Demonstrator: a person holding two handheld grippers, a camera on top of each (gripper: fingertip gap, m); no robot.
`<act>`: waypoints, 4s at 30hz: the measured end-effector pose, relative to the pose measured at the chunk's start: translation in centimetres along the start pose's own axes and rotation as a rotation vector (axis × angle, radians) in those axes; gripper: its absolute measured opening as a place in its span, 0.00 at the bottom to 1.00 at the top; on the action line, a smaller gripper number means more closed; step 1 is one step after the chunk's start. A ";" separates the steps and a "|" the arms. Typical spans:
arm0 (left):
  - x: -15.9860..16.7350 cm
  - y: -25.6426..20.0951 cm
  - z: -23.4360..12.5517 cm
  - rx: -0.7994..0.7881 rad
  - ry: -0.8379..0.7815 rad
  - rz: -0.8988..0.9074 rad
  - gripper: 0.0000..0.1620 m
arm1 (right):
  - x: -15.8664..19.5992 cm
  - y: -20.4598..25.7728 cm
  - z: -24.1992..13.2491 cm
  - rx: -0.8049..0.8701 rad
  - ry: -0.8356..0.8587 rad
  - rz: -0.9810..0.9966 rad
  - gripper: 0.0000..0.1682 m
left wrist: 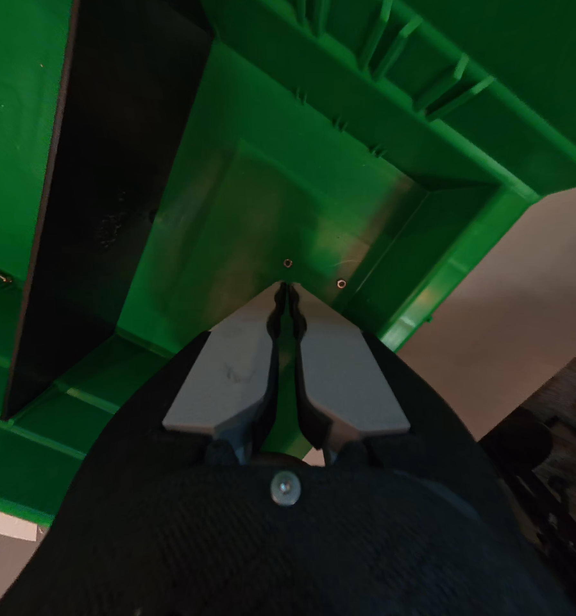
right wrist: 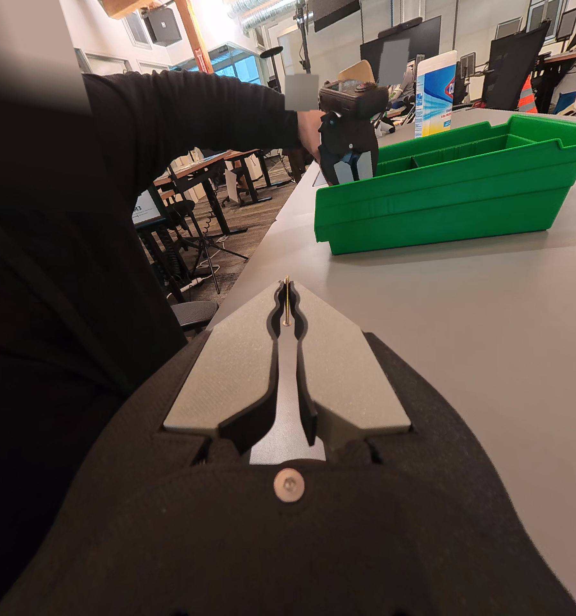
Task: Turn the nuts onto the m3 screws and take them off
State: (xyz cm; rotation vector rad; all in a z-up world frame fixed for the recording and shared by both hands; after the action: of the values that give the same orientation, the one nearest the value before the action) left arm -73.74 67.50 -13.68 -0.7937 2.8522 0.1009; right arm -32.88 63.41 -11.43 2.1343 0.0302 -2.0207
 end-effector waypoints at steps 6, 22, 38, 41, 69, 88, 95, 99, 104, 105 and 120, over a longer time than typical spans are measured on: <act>-0.8 -0.2 0.7 0.007 -0.006 0.006 0.08 | -0.1 0.2 0.1 0.001 0.002 -0.007 0.00; -1.0 0.4 1.4 0.032 0.006 0.010 0.03 | -0.1 0.2 0.0 -0.003 -0.005 -0.002 0.00; -1.1 0.1 1.4 -0.033 0.014 0.028 0.01 | 0.0 0.3 0.2 -0.011 -0.003 0.001 0.00; -1.3 0.1 1.4 -0.032 0.027 0.024 0.01 | -0.1 0.3 0.2 -0.011 -0.002 -0.002 0.00; -0.7 0.4 1.0 -0.038 0.033 0.014 0.01 | -0.1 0.4 0.2 -0.011 -0.001 -0.005 0.00; -1.7 -0.6 -3.8 -0.114 -0.032 0.018 0.00 | 0.0 0.3 0.3 0.023 0.036 -0.028 0.00; -2.1 -3.0 -7.1 -0.170 -0.077 0.027 0.01 | 0.2 -0.2 0.5 0.098 0.159 -0.024 0.00; -3.1 -5.1 -9.2 -0.205 -0.120 0.051 0.00 | 0.5 -0.3 0.6 0.158 0.277 -0.059 0.00; -5.8 -8.6 -11.7 -0.209 -0.244 0.095 0.01 | 1.1 -0.7 0.8 0.229 0.412 -0.105 0.00; -6.6 -9.4 -11.9 -0.202 -0.282 0.108 0.01 | 1.3 -0.7 0.9 0.238 0.437 -0.110 0.00; -18.9 -17.5 -3.8 0.153 -0.850 0.217 0.00 | 4.3 -2.0 1.9 0.272 0.648 -0.134 0.00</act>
State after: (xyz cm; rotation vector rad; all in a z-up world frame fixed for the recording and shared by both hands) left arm -49.38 61.68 -6.66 -0.2902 2.0859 0.1913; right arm -34.82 64.52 -15.99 2.9416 -0.0072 -1.3613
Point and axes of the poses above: each gripper's, where its closed fingertips meet, z out along the fingers, x out of its underside, y = z × x across the jaws, the point moved 8 cm from there along -z, back along the fingers, and after that the axes turned 7 degrees about -z, right-handed, at the moved point
